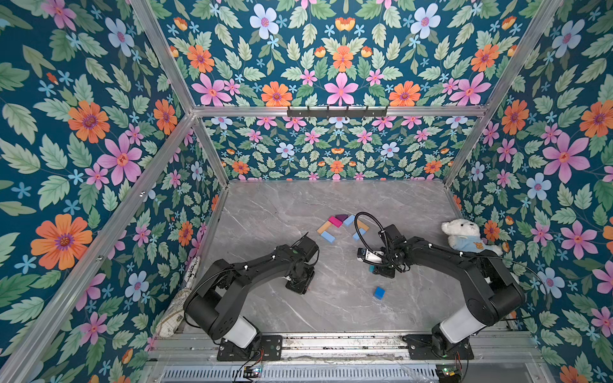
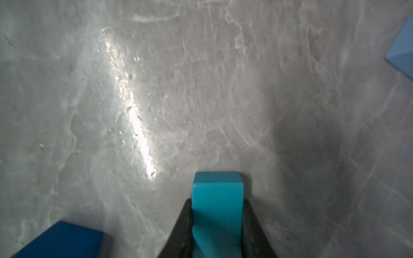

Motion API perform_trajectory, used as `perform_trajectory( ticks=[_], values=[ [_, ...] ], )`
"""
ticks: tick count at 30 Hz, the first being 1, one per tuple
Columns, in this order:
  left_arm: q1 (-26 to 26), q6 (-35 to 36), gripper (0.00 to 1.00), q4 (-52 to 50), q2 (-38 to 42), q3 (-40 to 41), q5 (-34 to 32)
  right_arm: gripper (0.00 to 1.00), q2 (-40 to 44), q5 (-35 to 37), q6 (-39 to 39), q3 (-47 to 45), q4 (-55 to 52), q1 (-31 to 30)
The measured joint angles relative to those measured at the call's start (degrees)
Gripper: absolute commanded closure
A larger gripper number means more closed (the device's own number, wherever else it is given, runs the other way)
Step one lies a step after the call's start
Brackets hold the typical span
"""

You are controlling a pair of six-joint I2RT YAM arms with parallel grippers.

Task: Assemble a heart with building blocks
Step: Pick up the building block from the center of the board.

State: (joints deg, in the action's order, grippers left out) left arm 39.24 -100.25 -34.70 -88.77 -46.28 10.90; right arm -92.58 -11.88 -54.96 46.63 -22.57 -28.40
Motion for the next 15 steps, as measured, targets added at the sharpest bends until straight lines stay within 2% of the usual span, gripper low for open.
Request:
perform_trajectory(
  ticks=[2, 3, 9, 15],
  values=[
    [-0.48, 0.76, 0.64, 0.2, -0.37, -0.5, -0.07, 0.98, 0.74, 0.15, 1.01, 0.04, -0.07, -0.04],
    [-0.66, 1.42, 0.65, 0.2, -0.59, -0.81, -0.13, 1.0, 1.01, 0.22, 1.33, 0.11, -0.39, -0.02],
    [-1.11, 6.14, 0.67, -0.74, -4.76, -6.97, -3.08, 1.0, 1.95, 2.95, 6.29, 5.14, -8.59, 2.36],
    [-0.55, 13.88, 0.68, -5.01, -12.17, -20.33, -5.55, 1.0, 2.36, 1.66, 16.92, 13.4, -9.18, 3.58]
  ],
)
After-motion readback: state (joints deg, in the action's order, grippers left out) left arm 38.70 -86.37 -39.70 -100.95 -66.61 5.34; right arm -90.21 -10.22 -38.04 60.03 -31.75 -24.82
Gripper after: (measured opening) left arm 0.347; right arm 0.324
